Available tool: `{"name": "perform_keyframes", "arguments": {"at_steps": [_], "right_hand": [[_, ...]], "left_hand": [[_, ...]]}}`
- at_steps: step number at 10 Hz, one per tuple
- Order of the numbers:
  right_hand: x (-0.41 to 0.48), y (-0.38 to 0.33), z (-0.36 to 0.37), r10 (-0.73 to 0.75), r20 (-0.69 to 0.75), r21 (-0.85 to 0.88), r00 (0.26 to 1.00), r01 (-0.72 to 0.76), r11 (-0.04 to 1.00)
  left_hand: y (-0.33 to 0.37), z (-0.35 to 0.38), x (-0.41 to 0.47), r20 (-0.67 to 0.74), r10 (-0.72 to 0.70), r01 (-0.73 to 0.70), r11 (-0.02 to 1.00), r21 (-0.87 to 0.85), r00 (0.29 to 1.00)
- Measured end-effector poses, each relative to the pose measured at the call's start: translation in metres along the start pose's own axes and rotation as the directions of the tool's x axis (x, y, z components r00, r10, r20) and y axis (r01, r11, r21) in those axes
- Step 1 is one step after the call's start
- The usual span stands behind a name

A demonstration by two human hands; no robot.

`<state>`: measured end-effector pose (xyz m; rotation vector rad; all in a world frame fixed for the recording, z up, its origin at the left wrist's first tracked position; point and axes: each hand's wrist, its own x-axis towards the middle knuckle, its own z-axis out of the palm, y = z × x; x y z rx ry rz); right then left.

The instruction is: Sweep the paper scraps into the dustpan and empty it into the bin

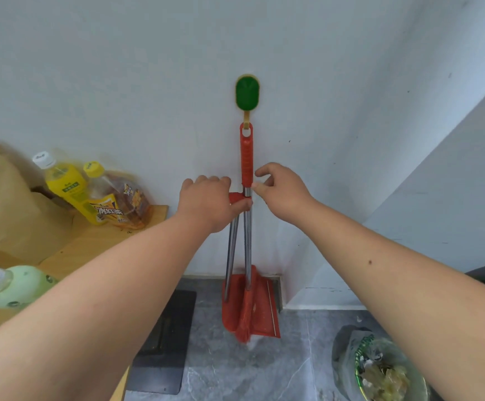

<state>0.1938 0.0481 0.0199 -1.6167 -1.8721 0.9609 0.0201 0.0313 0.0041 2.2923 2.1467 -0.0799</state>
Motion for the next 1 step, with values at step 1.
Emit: {"name": "perform_keyframes", "arguments": {"at_steps": [1], "right_hand": [[-0.0192,-0.0035,-0.01,-0.053,-0.063,0.009,0.997,0.054,0.999]], "left_hand": [[-0.0073,-0.006,-0.0191,-0.08,0.058,-0.055,0.997,0.048,0.995]]}}
